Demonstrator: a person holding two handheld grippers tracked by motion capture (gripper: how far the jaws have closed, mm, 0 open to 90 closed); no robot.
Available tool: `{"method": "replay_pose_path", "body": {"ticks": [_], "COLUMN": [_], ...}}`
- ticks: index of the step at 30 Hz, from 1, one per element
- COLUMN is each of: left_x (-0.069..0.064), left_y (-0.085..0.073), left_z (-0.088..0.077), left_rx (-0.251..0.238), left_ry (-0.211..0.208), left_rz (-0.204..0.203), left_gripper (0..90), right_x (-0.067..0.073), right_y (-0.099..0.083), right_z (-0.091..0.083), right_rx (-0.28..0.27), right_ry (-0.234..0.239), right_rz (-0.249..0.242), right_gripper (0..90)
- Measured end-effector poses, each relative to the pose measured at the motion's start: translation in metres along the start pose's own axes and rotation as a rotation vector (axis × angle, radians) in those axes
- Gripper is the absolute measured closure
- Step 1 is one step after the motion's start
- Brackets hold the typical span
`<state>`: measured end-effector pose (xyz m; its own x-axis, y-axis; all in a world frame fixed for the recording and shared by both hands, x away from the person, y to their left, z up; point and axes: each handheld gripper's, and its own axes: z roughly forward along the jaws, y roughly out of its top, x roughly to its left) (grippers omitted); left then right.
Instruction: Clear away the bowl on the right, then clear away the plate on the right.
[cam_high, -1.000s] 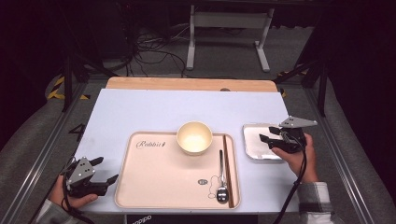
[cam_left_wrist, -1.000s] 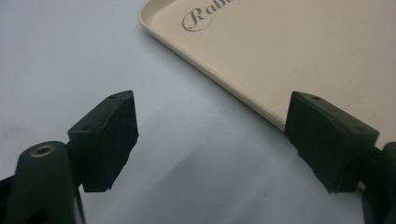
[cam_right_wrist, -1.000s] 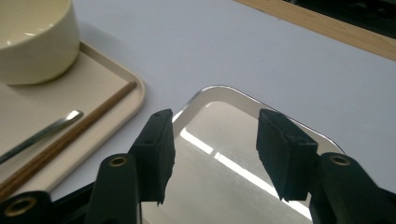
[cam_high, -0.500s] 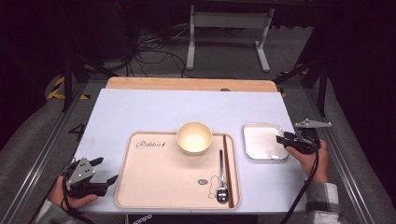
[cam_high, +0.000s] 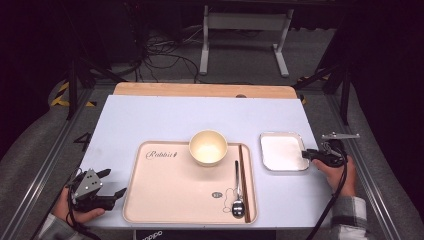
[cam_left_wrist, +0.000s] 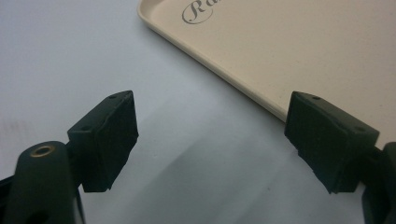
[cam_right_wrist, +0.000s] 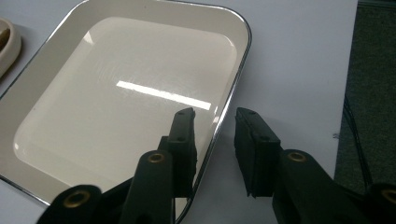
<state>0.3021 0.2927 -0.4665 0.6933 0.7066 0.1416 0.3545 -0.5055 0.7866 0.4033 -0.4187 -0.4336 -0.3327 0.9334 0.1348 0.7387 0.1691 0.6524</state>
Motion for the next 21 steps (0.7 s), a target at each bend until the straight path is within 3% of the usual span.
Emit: {"method": "replay_pose_path", "body": {"ticks": [3,8,13,15,21], "left_x": [-0.0009,-0.0005,-0.0001,-0.0015,-0.0047], "left_y": [0.0002,-0.0002,-0.0011,-0.0005,0.0034], "left_z": [-0.0009,0.0006,0.0002,-0.0015,0.0007], "left_rx": [0.000,0.006,0.004,-0.001,0.002], "left_ry": [0.003,-0.007,-0.006,-0.005,-0.010], "left_rz": [0.004,0.005,-0.001,0.003,0.016], "left_gripper": [18.1,18.0,18.1,18.1,18.3], "right_x": [-0.0011,-0.0050,-0.0022,-0.0031,-0.0052], "right_y": [-0.0008,-0.0035,-0.0019,-0.0039,-0.0073], "right_z": [0.0046,0.0055,0.0069,0.0081,0.0084], "right_rx": [0.015,-0.007,-0.005,-0.028,-0.049], "right_ry": [0.006,0.020,0.013,0.015,0.025], "right_rz": [0.016,0.079,0.077,0.115,0.159], "right_gripper": [73.2,75.5,80.2,81.6,83.0]}}
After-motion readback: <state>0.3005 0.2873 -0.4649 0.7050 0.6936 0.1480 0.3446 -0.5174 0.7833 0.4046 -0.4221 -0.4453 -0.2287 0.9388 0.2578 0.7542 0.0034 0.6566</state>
